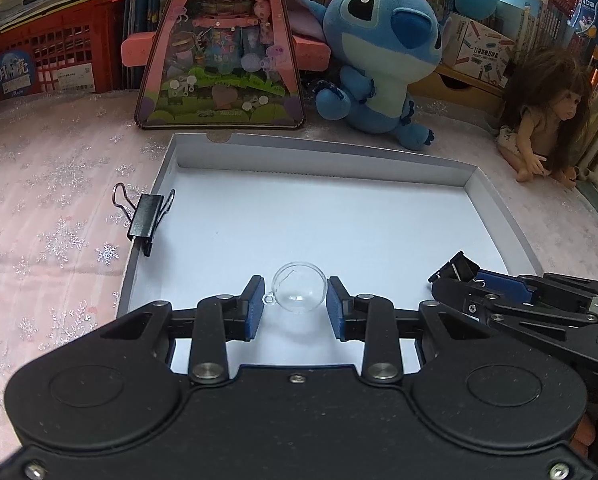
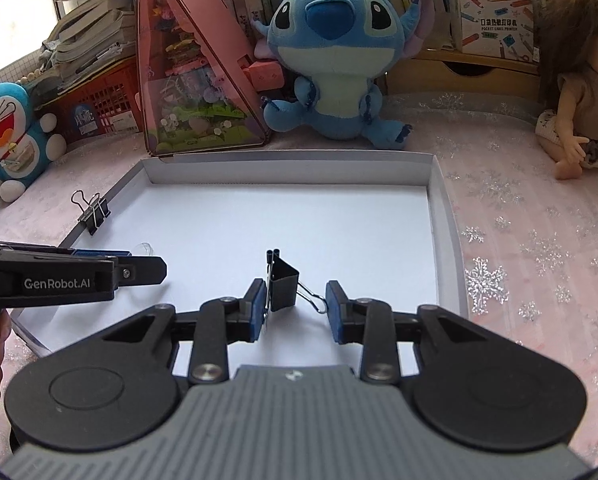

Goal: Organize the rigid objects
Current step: 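Carry the clear cup with left gripper into the white tray while right carries the binder clip, then open left gripper to drop the cup in the tray while right releases the clip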

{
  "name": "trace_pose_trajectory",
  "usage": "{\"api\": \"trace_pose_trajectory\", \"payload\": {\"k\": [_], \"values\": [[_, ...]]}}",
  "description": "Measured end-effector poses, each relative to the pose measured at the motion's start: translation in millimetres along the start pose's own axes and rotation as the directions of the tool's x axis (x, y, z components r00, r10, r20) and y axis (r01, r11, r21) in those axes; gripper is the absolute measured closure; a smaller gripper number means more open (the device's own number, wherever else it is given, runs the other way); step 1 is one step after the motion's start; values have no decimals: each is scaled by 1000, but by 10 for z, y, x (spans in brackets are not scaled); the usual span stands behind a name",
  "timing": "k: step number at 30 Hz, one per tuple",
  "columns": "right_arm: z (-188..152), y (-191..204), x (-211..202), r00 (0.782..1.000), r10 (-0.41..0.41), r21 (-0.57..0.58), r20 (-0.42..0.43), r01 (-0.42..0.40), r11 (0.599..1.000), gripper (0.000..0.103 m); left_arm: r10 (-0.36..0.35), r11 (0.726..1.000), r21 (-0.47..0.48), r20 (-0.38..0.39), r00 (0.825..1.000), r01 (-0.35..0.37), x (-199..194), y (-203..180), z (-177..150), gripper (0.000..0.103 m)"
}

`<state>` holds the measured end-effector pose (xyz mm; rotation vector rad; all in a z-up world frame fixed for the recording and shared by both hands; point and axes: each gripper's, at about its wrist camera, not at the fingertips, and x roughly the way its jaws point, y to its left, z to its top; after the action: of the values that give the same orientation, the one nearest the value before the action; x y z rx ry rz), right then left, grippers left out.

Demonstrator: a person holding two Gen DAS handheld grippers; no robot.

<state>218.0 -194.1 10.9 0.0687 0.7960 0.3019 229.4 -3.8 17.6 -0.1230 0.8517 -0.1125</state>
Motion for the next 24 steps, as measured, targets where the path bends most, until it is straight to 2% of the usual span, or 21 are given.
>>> {"api": "trace_pose_trajectory", "payload": {"k": [4,6,7,8,9,12,16,21,24], "values": [[-7,39,5,1000,-14,-27,3,14,1000,66,8,1000,18,12,1000,-8,-4,-23,-25,71],[-14,47,-2,1000,-14,-33,7,14,999,60,12,1000,21,16,1000,-13,-12,-32,-31,70],[-22,51,-10,1000,-19,-34,11,19,999,57,15,1000,20,17,1000,-15,-21,-34,-35,62],[-28,53,-24,1000,-20,-38,16,21,999,47,17,1000,18,20,1000,-17,-36,-34,-42,57],[-36,57,-43,1000,-17,-45,23,18,999,44,17,1000,18,24,1000,-18,-51,-34,-49,51],[-54,86,-119,999,-27,-71,45,30,997,37,13,999,35,33,999,-14,-119,-42,-71,46],[-94,128,-258,996,-39,-109,77,47,993,30,-3,999,43,69,998,0,-297,-40,-128,25],[-205,200,-470,991,-48,-161,125,68,985,19,-26,998,62,120,992,19,-588,-49,-267,20],[-279,229,-600,988,-40,-171,148,66,983,19,-36,997,79,157,987,24,-760,-64,-403,18]]}}
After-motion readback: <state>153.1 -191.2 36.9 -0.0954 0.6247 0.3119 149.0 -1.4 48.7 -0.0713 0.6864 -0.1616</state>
